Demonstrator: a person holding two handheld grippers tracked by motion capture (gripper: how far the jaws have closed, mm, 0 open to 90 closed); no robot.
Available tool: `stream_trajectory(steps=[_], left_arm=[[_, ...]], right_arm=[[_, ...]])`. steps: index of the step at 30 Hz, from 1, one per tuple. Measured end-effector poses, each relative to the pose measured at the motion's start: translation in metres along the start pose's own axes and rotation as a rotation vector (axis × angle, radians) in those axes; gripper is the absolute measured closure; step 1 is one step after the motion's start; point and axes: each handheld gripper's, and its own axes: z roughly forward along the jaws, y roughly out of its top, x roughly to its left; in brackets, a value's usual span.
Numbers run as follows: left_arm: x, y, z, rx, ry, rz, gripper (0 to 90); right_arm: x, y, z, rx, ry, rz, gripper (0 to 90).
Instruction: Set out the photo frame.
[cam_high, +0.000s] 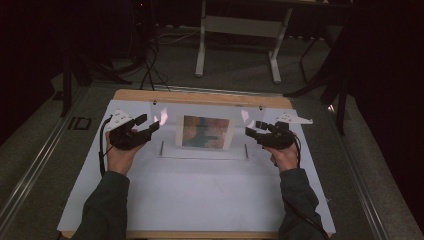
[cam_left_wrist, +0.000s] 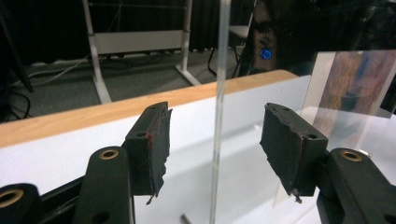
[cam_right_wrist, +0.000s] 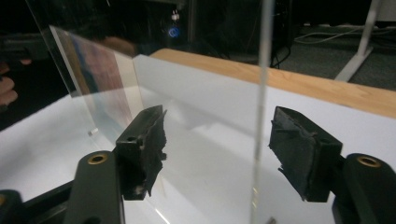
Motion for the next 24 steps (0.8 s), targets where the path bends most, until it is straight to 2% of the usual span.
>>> stream_trajectory(steps=[8,10,11,12,13,14,15,16,17,20,21,24], left_arm=[[0.006,-0.017,-0.018,0.025,0.018,-0.027,43.2],[0.007,-0.022,-0.022,0.036,0.031,-0.026,43.4],[0.008,-0.029,-0.024,0.052,0.043,-0.037,44.5],[0.008,-0.029,-0.024,0.052,0.043,-0.037,44.5],[0.009,-0.033,-0.025,0.070,0.070,-0.032,45.1],[0.009,-0.036,-0.026,0.082,0.081,-0.026,45.1],[0.011,-0.042,-0.027,0.092,0.091,-0.029,45.7],[0.011,-0.042,-0.027,0.092,0.091,-0.029,45.7],[0.013,-0.049,-0.028,0.105,0.101,-0.043,45.6],[0.014,-0.055,-0.028,0.113,0.111,-0.057,45.6],[0.013,-0.062,-0.028,0.132,0.135,-0.053,45.6],[0.014,-0.068,-0.028,0.141,0.134,-0.065,45.6]], right_arm=[[-0.010,-0.016,-0.022,-0.003,-0.022,0.009,33.2],[-0.014,-0.020,-0.028,-0.009,-0.023,0.016,34.8],[-0.018,-0.025,-0.032,0.002,-0.037,0.023,40.8],[-0.018,-0.025,-0.032,0.002,-0.037,0.023,40.8],[-0.021,-0.031,-0.034,0.021,-0.061,0.020,44.4],[-0.021,-0.031,-0.034,0.021,-0.061,0.020,44.4],[-0.025,-0.036,-0.036,0.032,-0.085,0.031,47.1],[-0.026,-0.037,-0.036,0.036,-0.094,0.036,47.3],[-0.028,-0.039,-0.036,0.045,-0.115,0.038,47.2],[-0.030,-0.042,-0.036,0.053,-0.125,0.044,47.1],[-0.030,-0.045,-0.035,0.067,-0.146,0.038,46.6],[-0.030,-0.047,-0.033,0.077,-0.158,0.035,46.2]])
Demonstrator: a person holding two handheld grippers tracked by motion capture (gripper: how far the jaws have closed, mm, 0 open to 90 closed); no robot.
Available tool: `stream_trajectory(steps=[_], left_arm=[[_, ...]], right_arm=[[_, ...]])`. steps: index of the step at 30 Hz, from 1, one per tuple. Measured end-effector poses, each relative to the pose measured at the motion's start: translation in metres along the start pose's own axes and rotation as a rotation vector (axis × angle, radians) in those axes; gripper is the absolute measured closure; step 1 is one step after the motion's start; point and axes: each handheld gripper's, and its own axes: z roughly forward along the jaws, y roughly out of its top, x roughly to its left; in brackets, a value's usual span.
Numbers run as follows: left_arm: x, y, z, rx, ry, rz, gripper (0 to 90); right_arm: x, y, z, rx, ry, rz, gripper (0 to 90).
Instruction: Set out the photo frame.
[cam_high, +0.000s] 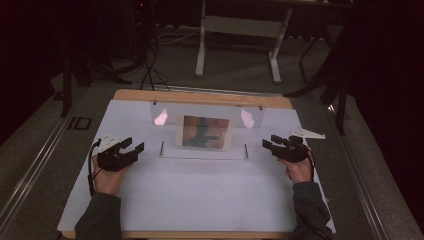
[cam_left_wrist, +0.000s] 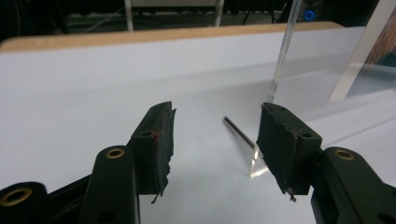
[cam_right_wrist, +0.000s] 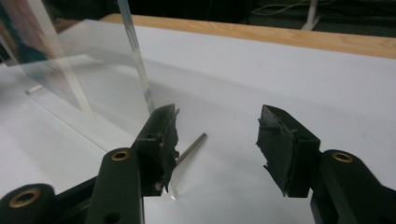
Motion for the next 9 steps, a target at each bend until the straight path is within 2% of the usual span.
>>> stream_trajectory(steps=[4,5,6,7,8,9], left_arm=[[0.000,-0.010,0.003,0.034,0.011,-0.002,45.5],[0.000,-0.014,0.005,0.058,0.031,0.004,45.5],[0.000,-0.014,0.005,0.058,0.031,0.004,45.5],[0.001,-0.017,0.008,0.081,0.045,-0.002,45.5],[0.001,-0.017,0.008,0.081,0.045,-0.002,45.5],[0.002,-0.019,0.010,0.108,0.065,-0.003,45.2]], right_arm=[[0.001,-0.006,0.003,0.027,-0.032,-0.012,46.0],[0.001,-0.008,0.004,0.036,-0.045,-0.012,46.0],[0.001,-0.008,0.004,0.036,-0.045,-0.012,46.0],[0.000,-0.011,0.005,0.060,-0.074,-0.027,45.9],[0.000,-0.012,0.006,0.070,-0.086,-0.035,45.6],[-0.001,-0.014,0.008,0.083,-0.104,-0.039,44.7]])
